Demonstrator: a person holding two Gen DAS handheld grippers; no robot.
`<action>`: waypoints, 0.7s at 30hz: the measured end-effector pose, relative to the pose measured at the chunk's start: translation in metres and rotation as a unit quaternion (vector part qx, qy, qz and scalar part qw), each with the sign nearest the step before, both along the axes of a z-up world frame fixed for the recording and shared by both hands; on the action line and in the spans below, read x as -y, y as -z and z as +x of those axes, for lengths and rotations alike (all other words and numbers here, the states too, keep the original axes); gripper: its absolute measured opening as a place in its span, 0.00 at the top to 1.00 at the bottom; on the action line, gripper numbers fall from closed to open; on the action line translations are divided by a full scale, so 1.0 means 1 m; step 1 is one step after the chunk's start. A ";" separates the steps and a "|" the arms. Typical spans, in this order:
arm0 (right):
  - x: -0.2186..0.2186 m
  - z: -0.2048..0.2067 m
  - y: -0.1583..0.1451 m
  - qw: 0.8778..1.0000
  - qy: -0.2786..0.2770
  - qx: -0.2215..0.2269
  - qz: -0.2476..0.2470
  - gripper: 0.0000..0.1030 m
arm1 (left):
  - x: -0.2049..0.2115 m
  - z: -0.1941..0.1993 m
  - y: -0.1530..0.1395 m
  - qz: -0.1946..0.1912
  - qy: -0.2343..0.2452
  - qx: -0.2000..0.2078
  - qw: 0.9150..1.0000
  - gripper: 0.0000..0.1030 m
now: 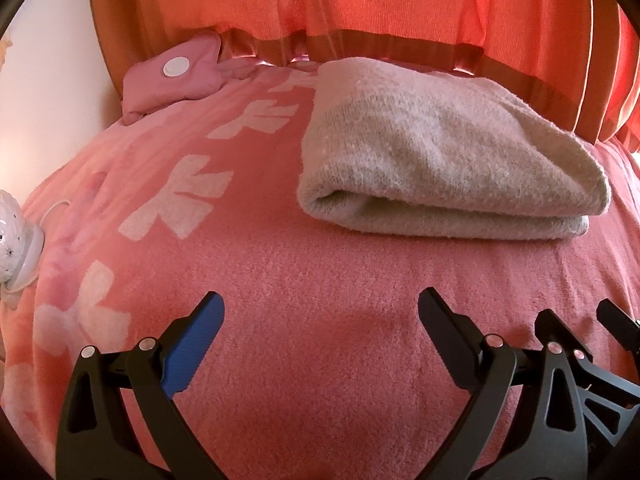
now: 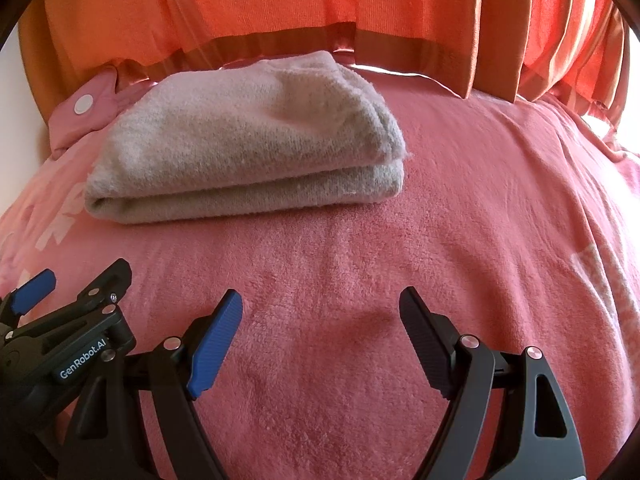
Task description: Fold small clothes
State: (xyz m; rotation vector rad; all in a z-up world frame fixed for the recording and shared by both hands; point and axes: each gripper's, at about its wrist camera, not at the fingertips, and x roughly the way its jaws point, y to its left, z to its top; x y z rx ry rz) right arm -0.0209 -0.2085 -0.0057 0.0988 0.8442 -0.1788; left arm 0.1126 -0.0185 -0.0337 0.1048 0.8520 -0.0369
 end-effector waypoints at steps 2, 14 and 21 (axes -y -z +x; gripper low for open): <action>0.001 0.000 0.000 1.000 0.001 0.000 0.001 0.24 | 0.000 0.000 0.000 0.002 0.001 0.000 1.000 0.08; 0.003 -0.001 0.001 1.000 0.007 -0.003 -0.001 0.24 | 0.001 -0.002 0.000 0.009 0.007 0.010 1.000 0.09; 0.001 0.000 0.003 1.000 0.012 -0.007 -0.007 0.24 | 0.003 0.000 0.002 0.013 0.006 0.004 1.000 0.13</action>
